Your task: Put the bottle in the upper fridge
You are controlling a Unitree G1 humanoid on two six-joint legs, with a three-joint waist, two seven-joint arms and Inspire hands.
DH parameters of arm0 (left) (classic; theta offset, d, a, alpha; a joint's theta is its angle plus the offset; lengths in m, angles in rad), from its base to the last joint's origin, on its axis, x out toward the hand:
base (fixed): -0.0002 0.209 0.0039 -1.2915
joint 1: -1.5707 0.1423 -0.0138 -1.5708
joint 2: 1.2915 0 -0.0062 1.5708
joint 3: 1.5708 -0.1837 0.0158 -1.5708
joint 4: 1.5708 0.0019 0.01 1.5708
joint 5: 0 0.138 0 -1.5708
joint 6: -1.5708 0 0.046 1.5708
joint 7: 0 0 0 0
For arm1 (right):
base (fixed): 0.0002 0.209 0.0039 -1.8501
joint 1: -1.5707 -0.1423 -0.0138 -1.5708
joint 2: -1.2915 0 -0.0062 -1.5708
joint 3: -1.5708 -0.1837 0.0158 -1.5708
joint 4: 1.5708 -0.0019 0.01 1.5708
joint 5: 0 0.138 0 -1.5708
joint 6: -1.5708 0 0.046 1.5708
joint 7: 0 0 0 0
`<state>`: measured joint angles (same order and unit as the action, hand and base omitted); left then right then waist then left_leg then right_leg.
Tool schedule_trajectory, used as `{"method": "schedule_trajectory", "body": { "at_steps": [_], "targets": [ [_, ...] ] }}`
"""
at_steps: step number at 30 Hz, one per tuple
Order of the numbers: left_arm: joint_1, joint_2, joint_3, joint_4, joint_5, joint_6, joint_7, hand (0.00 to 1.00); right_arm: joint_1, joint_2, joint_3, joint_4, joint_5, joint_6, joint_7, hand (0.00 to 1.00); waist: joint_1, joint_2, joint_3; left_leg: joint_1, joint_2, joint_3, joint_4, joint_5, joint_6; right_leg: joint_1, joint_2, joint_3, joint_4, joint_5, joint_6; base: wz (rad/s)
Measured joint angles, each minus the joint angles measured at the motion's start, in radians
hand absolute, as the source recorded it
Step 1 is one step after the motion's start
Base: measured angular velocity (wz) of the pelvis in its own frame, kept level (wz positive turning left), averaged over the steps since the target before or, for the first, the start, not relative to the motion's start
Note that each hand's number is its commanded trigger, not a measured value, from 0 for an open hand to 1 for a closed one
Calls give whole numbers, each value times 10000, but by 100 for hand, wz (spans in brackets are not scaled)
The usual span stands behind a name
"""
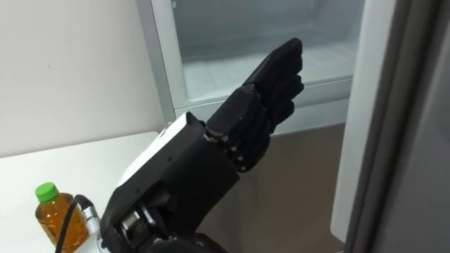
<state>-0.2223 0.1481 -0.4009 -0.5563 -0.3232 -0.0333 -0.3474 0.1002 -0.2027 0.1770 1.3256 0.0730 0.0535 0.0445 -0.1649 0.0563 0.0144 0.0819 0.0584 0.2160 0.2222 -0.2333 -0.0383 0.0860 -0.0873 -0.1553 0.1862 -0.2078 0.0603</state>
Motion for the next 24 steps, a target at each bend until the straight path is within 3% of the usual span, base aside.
{"method": "schedule_trajectory", "body": {
  "at_steps": [4, 6, 13, 14, 20, 24],
  "targets": [
    [-534, -18, -302, 76, -176, 26, -152, 0, -19, 12, 1, -104, 6, 4, -4, 0, -292, 6, -4, 15, 1, 14, -17, 0, 0, 5, 1, 9, 10, 0, 0, -1],
    [-923, -20, -595, 330, -213, 32, -174, 0, -33, -20, -4, -104, 66, 2, 24, 0, -408, 21, -3, 145, 21, 232, -83, 0, -1, 8, 13, 139, 12, 1, -2, -20],
    [-1419, -185, -1144, 786, -208, 38, -337, 0, -131, -73, -23, -117, 96, -104, 167, 0, -858, 135, 13, 317, 28, 644, -198, 0, -1, -146, 44, 594, 84, 6, -3, -22],
    [-1516, -189, -1153, 917, -175, 38, -360, 0, -216, -90, -23, -97, 93, -103, 247, 0, -937, 153, 16, 325, 46, 855, -191, -1, -1, -221, 53, 723, 176, 6, -3, -25],
    [-1575, -196, -1164, 1097, -178, 38, -356, 0, -320, -96, -23, -102, 125, -107, 435, 0, -1300, 221, 18, 375, 88, 1253, -190, -1, -1, -402, 113, 1103, 311, 19, -18, -22],
    [-1575, -193, -1166, 1222, -202, 31, -317, 0, -296, -101, -24, -105, 442, -104, 466, 0, -1327, 234, 22, 497, 188, 1689, -193, -5, -6, -535, 222, 1395, 340, 51, -66, -23]
  ]
}}
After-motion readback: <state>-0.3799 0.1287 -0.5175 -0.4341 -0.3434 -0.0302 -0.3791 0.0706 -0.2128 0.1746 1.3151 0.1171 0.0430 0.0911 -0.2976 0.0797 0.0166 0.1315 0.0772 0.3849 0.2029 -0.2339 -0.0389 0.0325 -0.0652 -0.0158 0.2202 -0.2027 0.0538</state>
